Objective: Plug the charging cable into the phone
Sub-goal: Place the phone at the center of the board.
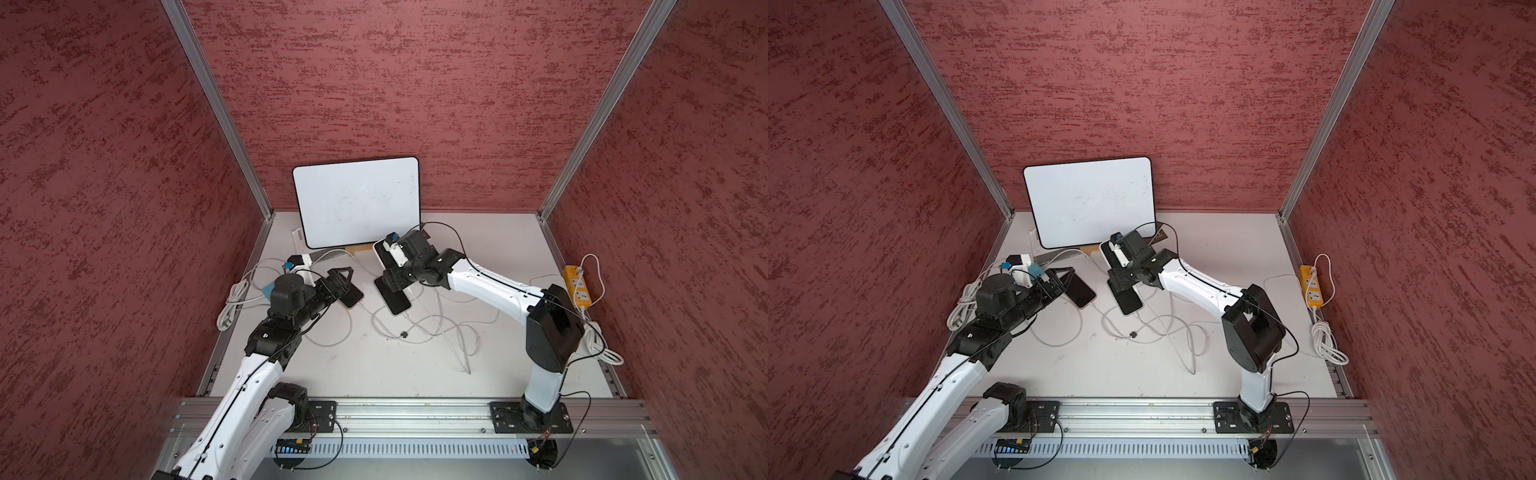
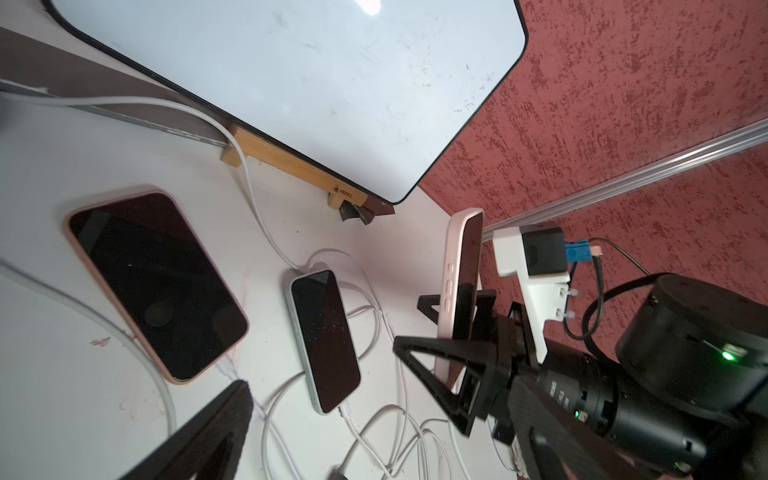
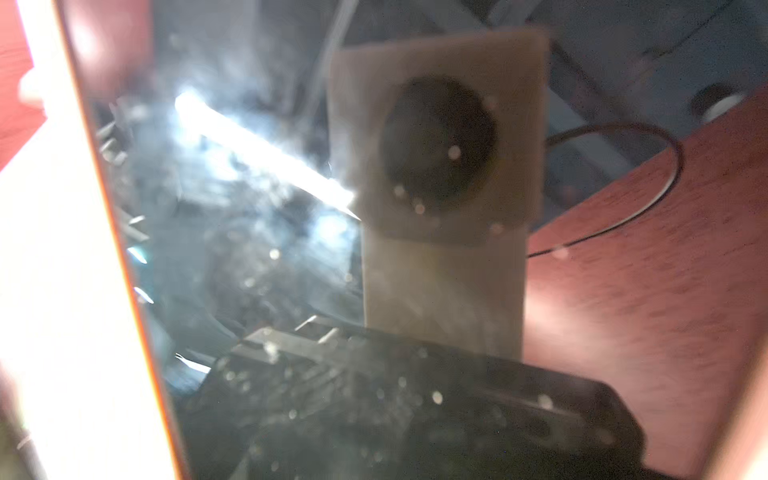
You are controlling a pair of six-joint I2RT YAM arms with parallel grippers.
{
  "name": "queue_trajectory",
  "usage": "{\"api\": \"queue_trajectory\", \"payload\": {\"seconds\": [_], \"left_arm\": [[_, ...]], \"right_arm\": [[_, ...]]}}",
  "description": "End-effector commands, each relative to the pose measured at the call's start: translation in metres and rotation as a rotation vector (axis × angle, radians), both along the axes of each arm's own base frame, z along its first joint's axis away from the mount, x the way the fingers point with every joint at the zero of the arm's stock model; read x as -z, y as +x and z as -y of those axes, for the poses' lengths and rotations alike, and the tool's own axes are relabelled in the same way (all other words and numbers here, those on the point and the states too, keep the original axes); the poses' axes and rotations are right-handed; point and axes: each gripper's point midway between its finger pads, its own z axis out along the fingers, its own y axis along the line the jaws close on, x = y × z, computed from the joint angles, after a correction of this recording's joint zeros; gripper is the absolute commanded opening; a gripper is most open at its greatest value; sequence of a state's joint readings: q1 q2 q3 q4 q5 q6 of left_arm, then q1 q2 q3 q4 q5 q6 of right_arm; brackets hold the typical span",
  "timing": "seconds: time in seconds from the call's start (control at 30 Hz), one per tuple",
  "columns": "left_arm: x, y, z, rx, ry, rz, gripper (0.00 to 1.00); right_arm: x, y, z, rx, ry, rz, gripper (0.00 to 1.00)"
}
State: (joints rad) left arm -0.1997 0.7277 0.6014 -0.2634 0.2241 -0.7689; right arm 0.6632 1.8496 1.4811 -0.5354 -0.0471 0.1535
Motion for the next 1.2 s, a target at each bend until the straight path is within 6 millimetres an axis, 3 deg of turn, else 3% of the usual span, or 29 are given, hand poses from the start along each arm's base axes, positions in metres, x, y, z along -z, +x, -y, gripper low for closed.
{"api": "queue_trajectory", "payload": {"seconds": [0.0, 0.1, 0.2, 0.33, 0.6, 0.67, 0.77, 0.93, 1.07, 1.17], "left_arm": [[0.038, -0.008, -0.023, -0.090, 0.077, -0.115, 1.00], [0.052, -0.011, -0.025, -0.096, 0.076, -0.145, 1.00], [0.061, -0.012, -0.027, -0.100, 0.083, -0.158, 1.00], [0.073, -0.012, -0.037, -0.141, 0.138, -0.198, 1.00], [0.085, -0.010, -0.052, -0.210, 0.185, -0.236, 1.00], [0.083, -0.008, -0.053, -0.217, 0.185, -0.230, 1.00], [0.081, -0.005, -0.057, -0.241, 0.196, -0.223, 1.00], [0.073, 0.000, -0.082, -0.367, 0.290, -0.188, 1.00], [0.051, 0.007, -0.105, -0.486, 0.462, -0.058, 1.00], [0.039, 0.016, -0.107, -0.498, 0.622, 0.074, 1.00]], "right_arm": [[0.023, 0.030, 0.077, 0.250, -0.082, -0.045, 0.53], [0.044, 0.040, 0.120, 0.361, -0.174, -0.070, 0.54], [0.067, 0.046, 0.142, 0.416, -0.204, -0.129, 0.57], [0.090, 0.050, 0.148, 0.431, -0.232, -0.179, 0.62], [0.100, 0.051, 0.147, 0.430, -0.245, -0.198, 0.91], [0.091, 0.052, 0.148, 0.435, -0.241, -0.179, 0.97], [0.066, 0.053, 0.151, 0.445, -0.230, -0.130, 0.99], [-0.006, 0.060, 0.161, 0.484, -0.149, 0.086, 0.99], [-0.056, 0.062, 0.195, 0.605, -0.093, 0.291, 0.99], [-0.065, 0.057, 0.233, 0.721, -0.100, 0.373, 0.99]]}}
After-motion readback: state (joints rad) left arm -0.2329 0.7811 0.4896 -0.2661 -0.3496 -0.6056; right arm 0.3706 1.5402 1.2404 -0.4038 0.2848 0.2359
